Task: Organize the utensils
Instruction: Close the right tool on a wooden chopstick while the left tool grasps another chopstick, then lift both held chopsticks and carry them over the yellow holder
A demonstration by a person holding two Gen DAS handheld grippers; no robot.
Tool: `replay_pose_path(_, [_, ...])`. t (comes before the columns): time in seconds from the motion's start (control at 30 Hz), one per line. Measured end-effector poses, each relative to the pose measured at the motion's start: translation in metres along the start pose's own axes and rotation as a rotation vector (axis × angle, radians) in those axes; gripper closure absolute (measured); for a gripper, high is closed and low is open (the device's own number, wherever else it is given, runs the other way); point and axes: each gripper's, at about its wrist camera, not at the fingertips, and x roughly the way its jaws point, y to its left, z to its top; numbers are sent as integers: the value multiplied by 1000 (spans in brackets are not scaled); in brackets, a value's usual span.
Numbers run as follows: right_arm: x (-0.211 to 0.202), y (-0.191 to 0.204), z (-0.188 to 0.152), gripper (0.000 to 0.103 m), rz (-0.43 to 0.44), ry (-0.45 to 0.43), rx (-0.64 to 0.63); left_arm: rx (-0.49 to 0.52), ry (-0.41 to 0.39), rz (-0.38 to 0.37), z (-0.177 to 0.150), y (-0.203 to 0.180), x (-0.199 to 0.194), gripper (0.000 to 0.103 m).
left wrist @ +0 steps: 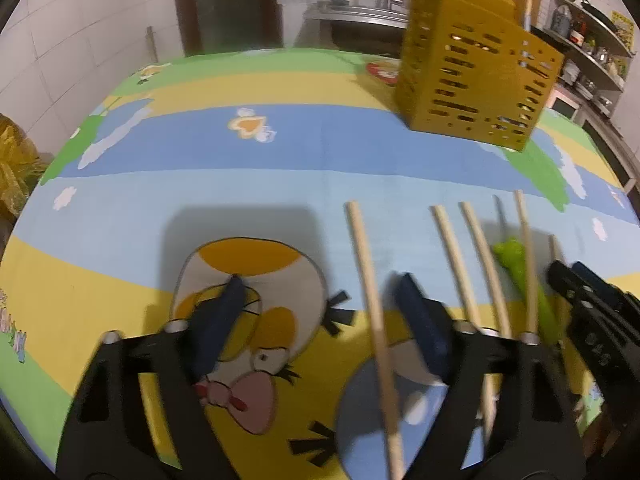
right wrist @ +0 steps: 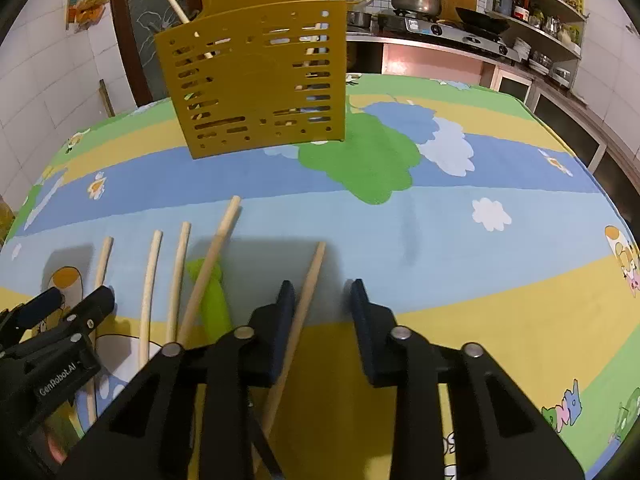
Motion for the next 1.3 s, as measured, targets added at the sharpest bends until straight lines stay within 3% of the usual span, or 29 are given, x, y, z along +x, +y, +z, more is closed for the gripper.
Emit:
replay_pose_path(0.13, [2, 6, 3, 86, 3, 6, -6, -8, 18, -27, 3, -7, -3, 66])
replay_pose_path(0.27, [4, 11, 5, 93, 3, 9, -10, 26, 16, -13, 3, -17, -3, 73])
replay_pose_path(0.43, [9, 12, 11, 97, 18, 9, 4, -2, 29, -38, 11, -13, 1, 95])
replay_pose_path(0.73, [-11, 1, 18, 97, 83, -75, 47, -27, -10, -112, 10, -9, -7, 99])
replay_pose_path(1.3, [-109, -30, 43, 97, 143, -443, 67, -90, -420, -181, 27, 10, -120, 98])
